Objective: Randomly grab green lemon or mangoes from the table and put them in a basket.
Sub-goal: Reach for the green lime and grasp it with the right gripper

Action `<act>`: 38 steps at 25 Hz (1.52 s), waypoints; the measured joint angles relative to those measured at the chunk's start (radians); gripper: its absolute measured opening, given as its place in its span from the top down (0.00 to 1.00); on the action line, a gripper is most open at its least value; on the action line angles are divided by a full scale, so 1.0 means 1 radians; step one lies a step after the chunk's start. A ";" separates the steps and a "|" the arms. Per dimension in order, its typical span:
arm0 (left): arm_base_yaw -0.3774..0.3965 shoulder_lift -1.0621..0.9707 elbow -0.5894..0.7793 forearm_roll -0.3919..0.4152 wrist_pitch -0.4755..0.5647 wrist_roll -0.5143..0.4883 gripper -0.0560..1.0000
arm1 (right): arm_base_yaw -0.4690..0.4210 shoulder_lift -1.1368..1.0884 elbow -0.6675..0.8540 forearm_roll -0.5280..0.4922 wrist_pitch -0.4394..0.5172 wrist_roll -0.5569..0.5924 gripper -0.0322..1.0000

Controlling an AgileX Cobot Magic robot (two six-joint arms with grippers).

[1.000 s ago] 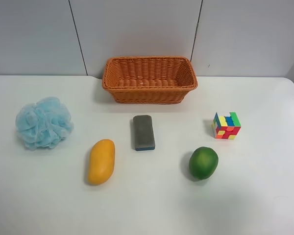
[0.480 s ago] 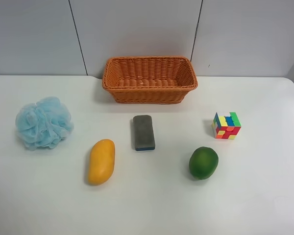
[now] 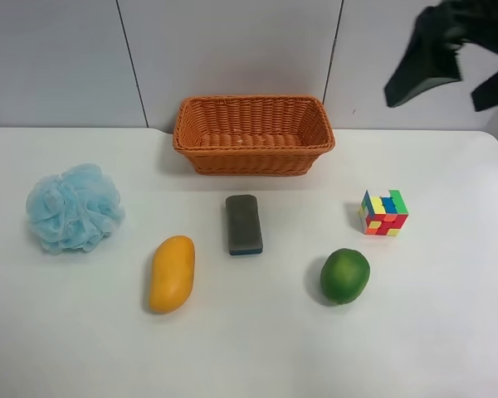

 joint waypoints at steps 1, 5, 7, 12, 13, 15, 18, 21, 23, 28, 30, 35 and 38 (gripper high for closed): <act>0.000 0.000 0.000 0.000 0.000 0.000 0.01 | 0.050 0.044 -0.021 -0.031 0.000 0.045 0.01; 0.000 0.000 0.000 0.000 0.000 0.000 0.01 | 0.208 0.179 -0.057 -0.145 0.004 0.233 0.01; 0.000 0.000 0.000 0.000 0.000 0.000 0.01 | 0.268 0.229 -0.057 -0.165 0.016 0.305 0.01; 0.000 0.000 0.000 0.000 0.000 0.000 0.01 | 0.360 0.328 -0.057 -0.208 0.095 0.450 0.01; 0.000 0.000 0.000 0.000 0.000 0.000 0.01 | 0.369 0.342 -0.057 -0.214 0.113 0.465 0.01; 0.000 0.000 0.000 0.000 0.000 0.000 0.01 | 0.375 0.357 -0.044 -0.218 0.130 0.480 0.01; 0.000 0.000 0.000 0.000 0.000 0.000 0.01 | 0.375 0.366 0.033 -0.215 0.088 0.486 0.01; 0.000 0.000 0.000 0.000 0.000 0.000 0.01 | 0.375 0.367 0.158 -0.205 -0.018 0.486 0.01; 0.000 0.000 0.000 0.000 0.000 0.000 0.01 | 0.375 0.367 0.233 -0.205 -0.099 0.486 0.01; 0.000 0.000 0.000 0.000 0.000 0.000 0.01 | 0.352 0.368 0.368 -0.223 -0.245 0.508 0.01; 0.000 0.000 0.000 0.000 0.000 0.000 0.01 | 0.336 0.368 0.404 -0.225 -0.275 0.517 0.01; 0.000 0.000 0.000 0.000 0.000 0.000 0.01 | 0.299 0.368 0.437 -0.227 -0.329 0.533 0.01; 0.000 0.000 0.000 0.000 0.000 0.000 0.01 | 0.279 0.369 0.438 -0.237 -0.370 0.568 0.01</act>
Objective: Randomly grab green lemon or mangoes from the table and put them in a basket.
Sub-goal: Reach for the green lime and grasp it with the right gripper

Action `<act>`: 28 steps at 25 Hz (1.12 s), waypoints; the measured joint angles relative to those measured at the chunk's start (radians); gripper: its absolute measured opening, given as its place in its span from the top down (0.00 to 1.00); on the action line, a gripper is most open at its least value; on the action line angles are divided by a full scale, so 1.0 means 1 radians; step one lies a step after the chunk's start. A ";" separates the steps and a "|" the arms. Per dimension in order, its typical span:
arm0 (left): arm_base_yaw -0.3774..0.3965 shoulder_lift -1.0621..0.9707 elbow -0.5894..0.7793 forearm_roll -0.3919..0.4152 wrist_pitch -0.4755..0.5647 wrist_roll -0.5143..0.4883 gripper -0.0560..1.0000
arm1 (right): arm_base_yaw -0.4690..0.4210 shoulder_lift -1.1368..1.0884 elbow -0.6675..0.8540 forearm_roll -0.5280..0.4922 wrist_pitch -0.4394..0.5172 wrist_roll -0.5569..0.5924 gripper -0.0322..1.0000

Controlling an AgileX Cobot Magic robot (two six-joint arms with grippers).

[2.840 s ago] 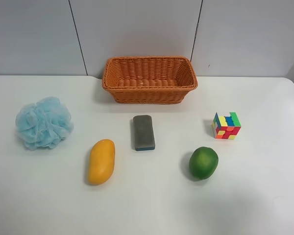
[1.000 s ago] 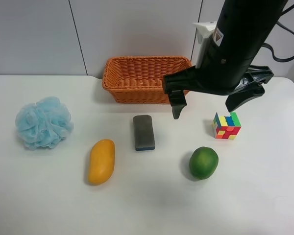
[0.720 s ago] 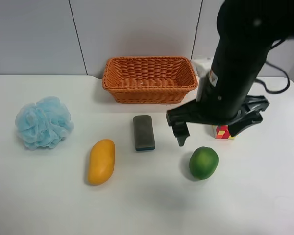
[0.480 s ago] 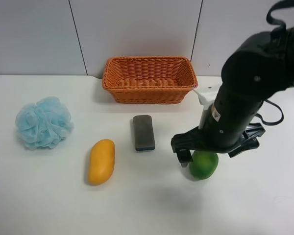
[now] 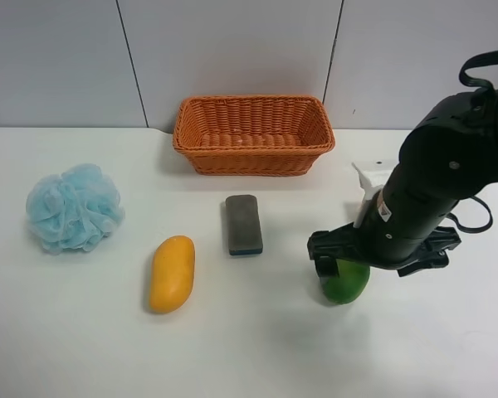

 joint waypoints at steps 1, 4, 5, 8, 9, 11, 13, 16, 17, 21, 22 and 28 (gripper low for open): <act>0.000 0.000 0.000 0.000 0.000 0.000 0.01 | 0.000 0.001 0.000 -0.006 -0.009 0.014 0.01; 0.000 0.000 0.000 0.000 0.000 0.000 0.01 | 0.000 0.024 0.000 -0.011 -0.023 0.053 0.01; 0.000 0.000 0.000 0.000 0.000 0.000 0.01 | 0.000 0.040 0.000 -0.012 -0.028 0.056 0.01; 0.000 0.000 0.000 0.000 0.000 0.000 0.01 | -0.006 0.094 0.000 -0.013 -0.058 0.060 0.01; 0.000 0.000 0.000 0.000 0.000 0.000 0.01 | -0.012 0.112 0.000 -0.013 -0.075 0.062 0.01; 0.000 0.000 0.000 0.000 0.000 0.000 0.01 | -0.021 0.139 0.000 -0.013 -0.105 0.063 0.01; 0.000 0.000 0.000 0.000 0.000 0.000 0.01 | -0.022 0.161 0.000 -0.013 -0.118 0.065 0.01; 0.000 0.000 0.000 0.000 0.000 0.000 0.00 | -0.022 0.186 0.000 -0.013 -0.133 0.065 0.01; 0.000 0.000 0.000 0.000 0.000 0.000 0.00 | -0.022 0.189 0.000 -0.013 -0.140 0.065 0.01; 0.000 0.000 0.000 0.000 0.000 0.000 0.00 | -0.022 0.188 0.000 -0.013 -0.149 0.065 0.01; 0.000 0.000 0.000 0.000 0.000 0.000 0.00 | -0.022 0.188 0.000 -0.013 -0.150 0.065 0.01; 0.000 0.000 0.000 0.000 0.000 0.000 0.00 | -0.022 0.188 0.000 -0.012 -0.156 0.067 0.29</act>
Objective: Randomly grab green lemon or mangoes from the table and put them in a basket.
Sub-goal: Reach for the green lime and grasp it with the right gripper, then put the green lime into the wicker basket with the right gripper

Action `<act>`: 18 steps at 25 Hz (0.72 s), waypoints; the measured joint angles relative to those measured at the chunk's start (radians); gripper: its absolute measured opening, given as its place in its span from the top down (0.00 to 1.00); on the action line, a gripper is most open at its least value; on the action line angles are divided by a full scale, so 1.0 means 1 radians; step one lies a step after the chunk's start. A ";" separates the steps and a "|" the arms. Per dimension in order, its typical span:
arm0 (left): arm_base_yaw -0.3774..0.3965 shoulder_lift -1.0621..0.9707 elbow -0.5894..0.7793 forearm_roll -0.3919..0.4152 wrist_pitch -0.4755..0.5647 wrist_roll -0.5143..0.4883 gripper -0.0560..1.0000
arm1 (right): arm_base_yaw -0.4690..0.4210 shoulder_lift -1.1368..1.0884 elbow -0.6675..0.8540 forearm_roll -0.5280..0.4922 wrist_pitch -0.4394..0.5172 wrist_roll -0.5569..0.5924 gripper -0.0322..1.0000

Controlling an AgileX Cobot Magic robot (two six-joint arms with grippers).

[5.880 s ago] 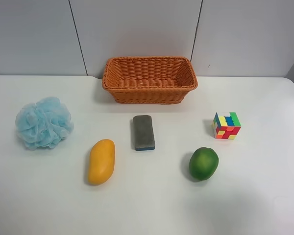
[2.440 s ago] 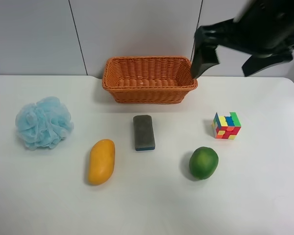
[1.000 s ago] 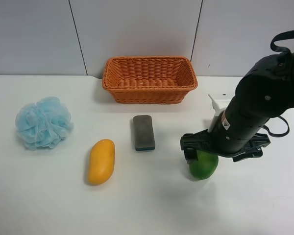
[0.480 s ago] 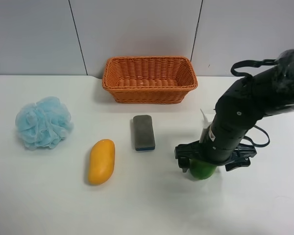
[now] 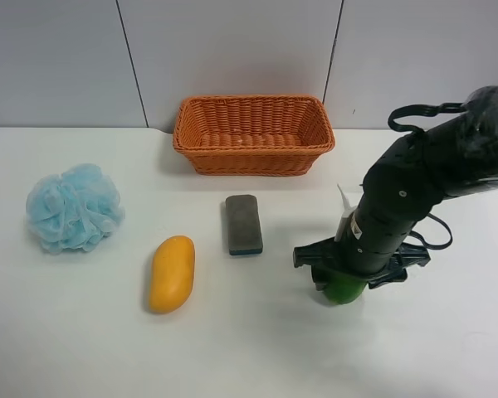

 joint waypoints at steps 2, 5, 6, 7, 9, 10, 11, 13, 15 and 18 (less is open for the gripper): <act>0.000 0.000 0.000 0.000 0.000 0.000 0.00 | 0.000 0.000 0.000 0.000 0.000 0.000 0.29; 0.000 0.000 0.000 0.000 0.000 0.000 0.00 | 0.000 0.000 0.000 0.000 0.000 0.000 0.29; 0.000 0.000 0.000 0.000 0.000 0.000 0.00 | 0.000 0.000 0.000 0.000 0.000 0.000 0.29; 0.000 0.000 0.000 0.000 0.000 0.000 0.00 | 0.000 0.000 0.000 0.000 0.000 0.000 0.29; 0.000 0.000 0.000 0.000 0.000 0.000 0.00 | 0.000 0.000 0.000 0.000 0.000 0.000 0.29; 0.000 0.000 0.000 0.000 0.000 0.000 0.00 | 0.000 0.000 0.000 0.000 0.000 0.000 0.29; 0.000 0.000 0.000 0.000 0.000 0.000 0.00 | 0.000 0.000 0.000 0.000 0.000 0.000 0.29; 0.000 0.000 0.000 0.000 0.000 0.000 0.00 | 0.000 -0.004 0.000 0.000 0.000 -0.001 0.29; 0.000 0.000 0.000 0.000 0.000 0.000 0.00 | 0.000 -0.025 0.000 0.001 0.000 -0.002 0.29; 0.000 0.000 0.000 0.000 0.000 0.000 0.00 | 0.000 -0.098 0.000 0.001 0.002 -0.003 0.29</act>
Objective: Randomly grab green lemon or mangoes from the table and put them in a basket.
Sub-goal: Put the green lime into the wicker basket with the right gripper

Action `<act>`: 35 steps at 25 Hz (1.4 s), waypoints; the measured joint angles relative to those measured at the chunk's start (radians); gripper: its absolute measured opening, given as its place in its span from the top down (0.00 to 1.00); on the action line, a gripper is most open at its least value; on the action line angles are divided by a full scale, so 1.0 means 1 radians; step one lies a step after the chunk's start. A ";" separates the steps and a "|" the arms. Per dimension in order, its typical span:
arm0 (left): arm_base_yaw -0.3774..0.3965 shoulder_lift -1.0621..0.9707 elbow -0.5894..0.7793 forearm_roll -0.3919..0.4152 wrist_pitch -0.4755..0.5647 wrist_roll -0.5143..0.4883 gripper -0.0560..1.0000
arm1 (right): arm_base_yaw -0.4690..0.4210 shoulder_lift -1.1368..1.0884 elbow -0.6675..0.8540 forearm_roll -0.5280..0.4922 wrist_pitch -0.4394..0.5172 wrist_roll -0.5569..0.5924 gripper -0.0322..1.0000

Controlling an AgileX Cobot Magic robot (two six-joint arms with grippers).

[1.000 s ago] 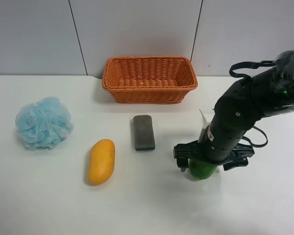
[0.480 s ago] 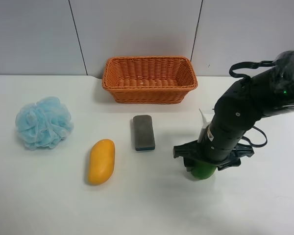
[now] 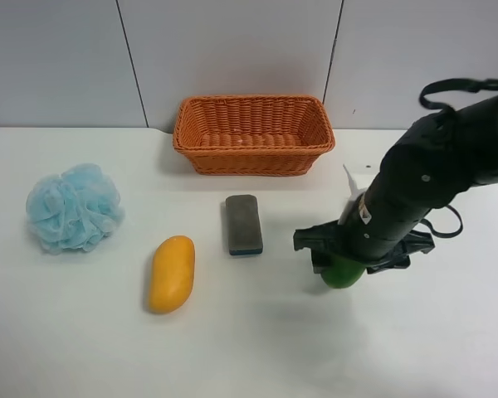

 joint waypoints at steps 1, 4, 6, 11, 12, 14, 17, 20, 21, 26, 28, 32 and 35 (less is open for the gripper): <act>0.000 0.000 0.000 0.000 0.000 0.000 0.00 | 0.000 -0.033 -0.003 0.000 0.003 0.000 0.29; 0.000 0.000 0.000 0.000 0.000 0.000 0.00 | 0.000 -0.122 -0.052 -0.020 0.021 0.000 0.29; 0.000 0.000 0.000 0.000 0.000 0.000 0.00 | 0.000 -0.156 -0.115 -0.064 0.040 0.000 0.29; 0.000 0.000 0.000 0.000 0.000 0.000 0.00 | -0.001 -0.154 -0.313 -0.237 0.103 -0.001 0.29; 0.000 0.000 0.000 0.000 0.000 0.000 0.00 | -0.005 -0.148 -0.352 -0.279 0.104 -0.001 0.29; 0.000 0.000 0.000 0.000 0.000 0.000 0.00 | -0.022 -0.125 -0.420 -0.343 0.104 -0.001 0.29; 0.000 0.000 0.000 0.000 0.000 0.000 0.00 | -0.067 -0.060 -0.505 -0.421 0.098 -0.001 0.29; 0.000 0.000 0.000 0.000 0.000 0.000 0.00 | -0.118 0.026 -0.561 -0.480 0.052 0.000 0.29; 0.000 0.000 0.000 0.000 0.000 0.000 0.00 | -0.130 0.057 -0.573 -0.487 0.029 0.001 0.29; 0.000 0.000 0.000 0.000 0.000 0.000 0.00 | -0.180 0.199 -0.605 -0.498 -0.113 0.002 0.29; 0.000 0.000 0.000 0.000 0.000 0.000 0.00 | -0.189 0.248 -0.606 -0.498 -0.176 0.003 0.29; 0.000 0.000 0.000 0.000 0.000 0.000 0.00 | -0.195 0.341 -0.607 -0.498 -0.287 0.026 0.29; 0.000 0.000 0.000 0.000 0.000 0.000 0.00 | -0.196 0.392 -0.607 -0.498 -0.321 0.066 0.29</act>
